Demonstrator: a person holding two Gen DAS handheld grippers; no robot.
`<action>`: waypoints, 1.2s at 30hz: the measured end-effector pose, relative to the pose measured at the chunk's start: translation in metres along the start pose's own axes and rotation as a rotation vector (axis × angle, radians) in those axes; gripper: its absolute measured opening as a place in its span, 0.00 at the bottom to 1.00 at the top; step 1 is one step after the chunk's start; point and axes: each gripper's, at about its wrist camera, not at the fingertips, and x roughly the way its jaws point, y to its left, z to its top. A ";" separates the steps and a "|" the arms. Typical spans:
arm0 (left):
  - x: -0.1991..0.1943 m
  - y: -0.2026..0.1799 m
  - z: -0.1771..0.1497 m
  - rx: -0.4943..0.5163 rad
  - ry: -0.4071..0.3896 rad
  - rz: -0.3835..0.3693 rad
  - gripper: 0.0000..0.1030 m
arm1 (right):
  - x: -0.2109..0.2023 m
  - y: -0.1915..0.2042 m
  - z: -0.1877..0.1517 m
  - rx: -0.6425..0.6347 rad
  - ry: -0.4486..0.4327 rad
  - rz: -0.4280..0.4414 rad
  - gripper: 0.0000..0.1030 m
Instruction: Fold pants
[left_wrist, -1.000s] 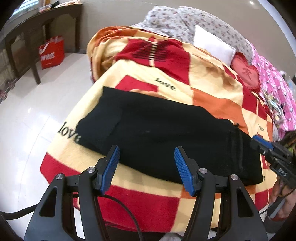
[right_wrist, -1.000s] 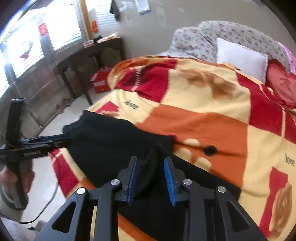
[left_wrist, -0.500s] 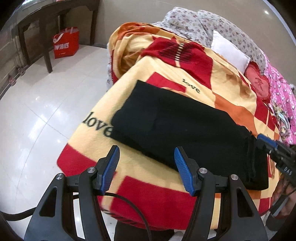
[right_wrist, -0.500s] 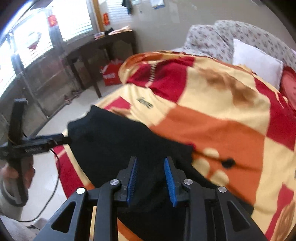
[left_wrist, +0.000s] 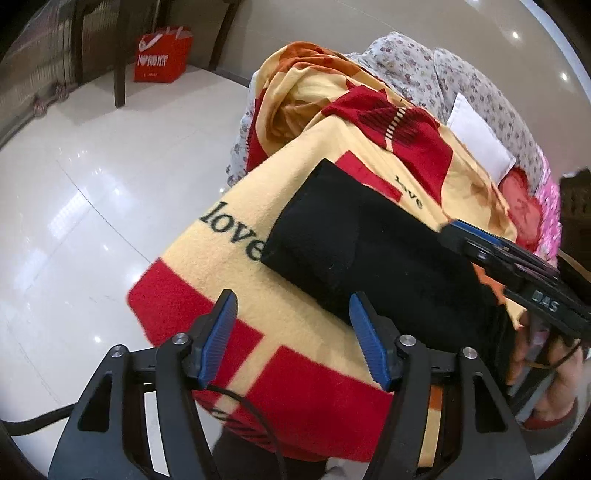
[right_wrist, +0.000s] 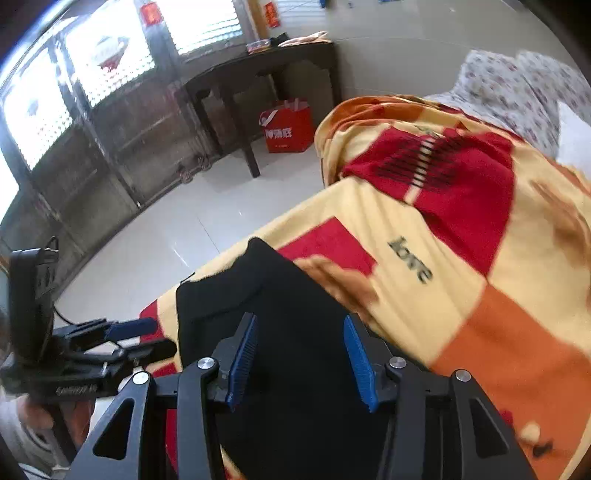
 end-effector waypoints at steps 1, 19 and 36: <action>0.002 0.000 0.001 -0.017 0.006 -0.010 0.68 | 0.008 0.003 0.007 -0.014 0.008 0.011 0.47; 0.029 -0.024 0.008 -0.010 0.007 -0.049 0.68 | 0.101 0.012 0.045 -0.143 0.180 0.065 0.43; -0.043 -0.085 0.000 0.246 -0.201 -0.281 0.20 | -0.032 -0.017 0.021 0.040 -0.197 0.266 0.12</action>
